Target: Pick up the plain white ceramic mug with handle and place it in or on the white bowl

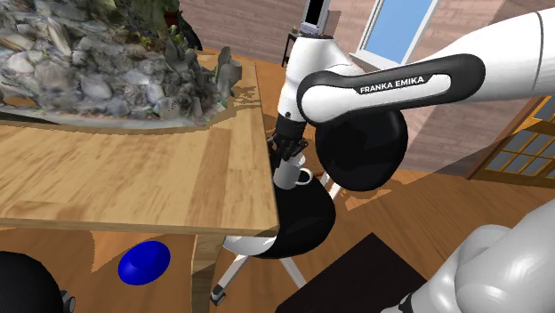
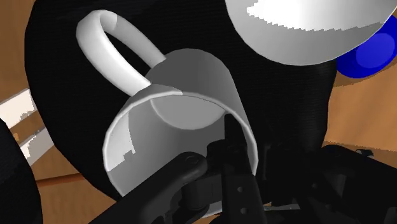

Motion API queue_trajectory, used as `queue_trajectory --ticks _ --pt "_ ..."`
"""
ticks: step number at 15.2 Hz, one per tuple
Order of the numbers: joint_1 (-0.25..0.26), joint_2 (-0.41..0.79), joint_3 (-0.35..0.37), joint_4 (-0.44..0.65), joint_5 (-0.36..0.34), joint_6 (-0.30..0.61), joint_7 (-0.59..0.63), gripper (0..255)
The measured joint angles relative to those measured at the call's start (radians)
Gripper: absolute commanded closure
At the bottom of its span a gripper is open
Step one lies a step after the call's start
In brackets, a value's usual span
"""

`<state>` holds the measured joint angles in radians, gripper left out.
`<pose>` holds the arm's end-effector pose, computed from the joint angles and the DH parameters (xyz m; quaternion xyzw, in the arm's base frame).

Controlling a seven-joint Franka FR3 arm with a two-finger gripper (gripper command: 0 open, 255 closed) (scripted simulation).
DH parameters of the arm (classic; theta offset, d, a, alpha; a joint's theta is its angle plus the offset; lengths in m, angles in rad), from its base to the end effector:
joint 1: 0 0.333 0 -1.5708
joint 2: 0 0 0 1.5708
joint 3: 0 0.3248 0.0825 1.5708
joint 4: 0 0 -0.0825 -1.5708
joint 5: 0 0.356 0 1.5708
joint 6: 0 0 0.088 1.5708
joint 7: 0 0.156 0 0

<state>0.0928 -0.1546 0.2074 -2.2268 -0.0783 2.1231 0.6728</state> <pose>0.4597 0.1367 0.4154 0.9845 -0.1663 0.0439 0.0329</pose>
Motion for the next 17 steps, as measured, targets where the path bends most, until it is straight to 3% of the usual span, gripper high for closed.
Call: queue_trajectory --ticks 3,4,7,13,17 --pt "0.040 -0.003 0.016 0.023 -0.219 -0.052 0.052 255" --pt "0.040 -0.003 0.016 0.022 -0.243 -0.052 0.052 0" --pt "0.050 -0.039 0.001 0.004 -0.199 -0.088 -0.041 0" --pt "0.091 -0.183 -0.074 -0.026 -0.140 -0.253 -0.502 0" --pt "0.091 -0.188 -0.089 -0.060 -0.143 -0.231 -0.550 0"
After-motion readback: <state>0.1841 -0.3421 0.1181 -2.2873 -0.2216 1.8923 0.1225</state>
